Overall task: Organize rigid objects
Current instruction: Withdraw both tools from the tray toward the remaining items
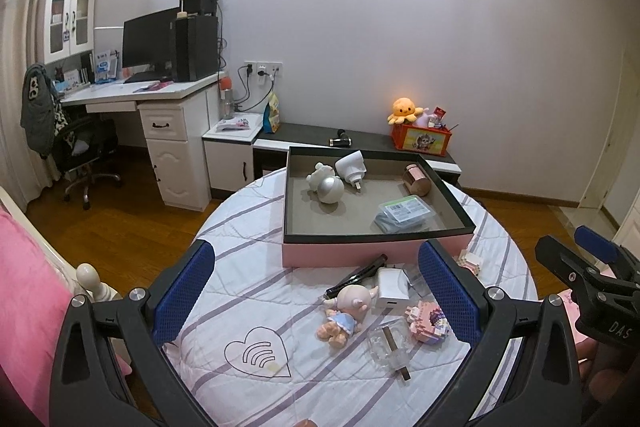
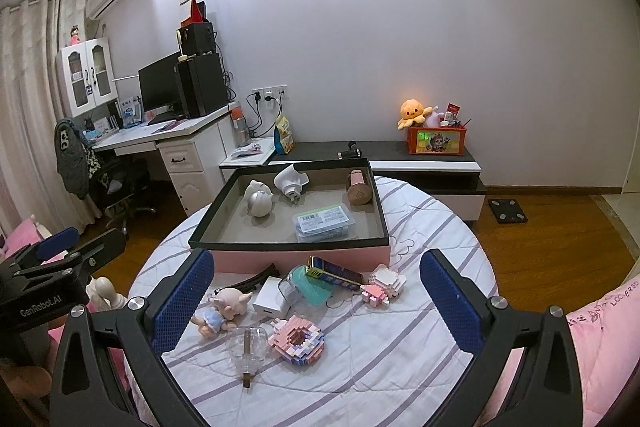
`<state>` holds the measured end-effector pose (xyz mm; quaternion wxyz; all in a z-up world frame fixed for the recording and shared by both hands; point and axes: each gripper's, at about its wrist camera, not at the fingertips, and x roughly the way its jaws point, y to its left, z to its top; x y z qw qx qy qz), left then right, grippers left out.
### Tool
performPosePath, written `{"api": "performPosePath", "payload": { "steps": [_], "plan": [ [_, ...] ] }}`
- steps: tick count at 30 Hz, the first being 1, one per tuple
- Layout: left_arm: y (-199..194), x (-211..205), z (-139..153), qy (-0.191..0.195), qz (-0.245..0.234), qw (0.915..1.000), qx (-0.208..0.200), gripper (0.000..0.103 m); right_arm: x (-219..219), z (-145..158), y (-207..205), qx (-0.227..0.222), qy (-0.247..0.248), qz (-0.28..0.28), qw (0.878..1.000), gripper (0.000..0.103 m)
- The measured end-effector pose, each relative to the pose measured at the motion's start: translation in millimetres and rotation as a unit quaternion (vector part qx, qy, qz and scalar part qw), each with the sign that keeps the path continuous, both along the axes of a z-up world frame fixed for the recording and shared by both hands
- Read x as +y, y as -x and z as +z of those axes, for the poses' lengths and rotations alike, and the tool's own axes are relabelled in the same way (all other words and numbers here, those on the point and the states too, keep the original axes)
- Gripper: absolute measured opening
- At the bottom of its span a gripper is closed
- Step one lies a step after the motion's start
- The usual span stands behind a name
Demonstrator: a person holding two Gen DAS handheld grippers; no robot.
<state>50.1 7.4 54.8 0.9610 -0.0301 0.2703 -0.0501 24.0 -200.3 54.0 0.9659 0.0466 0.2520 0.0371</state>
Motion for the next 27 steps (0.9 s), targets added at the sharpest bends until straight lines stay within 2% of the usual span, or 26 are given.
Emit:
{"api": "performPosePath", "payload": {
  "steps": [6,12,21,27],
  "plan": [
    [-1.0,2.3,-7.2,-0.001,0.003,1.0,0.009,0.103,-4.4,-4.3,-0.9,0.009,0.002,-0.005,1.0,0.103],
    [-8.4,5.1,-33.0,0.0,0.004,0.9989,0.046,0.103,-11.3,-19.6,-9.1,0.034,0.003,-0.005,0.999,0.103],
    [-30.6,-6.2,-88.2,-0.02,-0.008,0.9933,0.113,0.103,-7.0,-76.4,-34.2,0.122,0.011,0.02,0.992,0.103],
    [-50.1,-15.7,-116.6,-0.029,-0.021,0.9881,0.149,0.103,-8.6,-103.3,-44.9,0.158,0.014,0.029,0.987,0.103]
  ]
}}
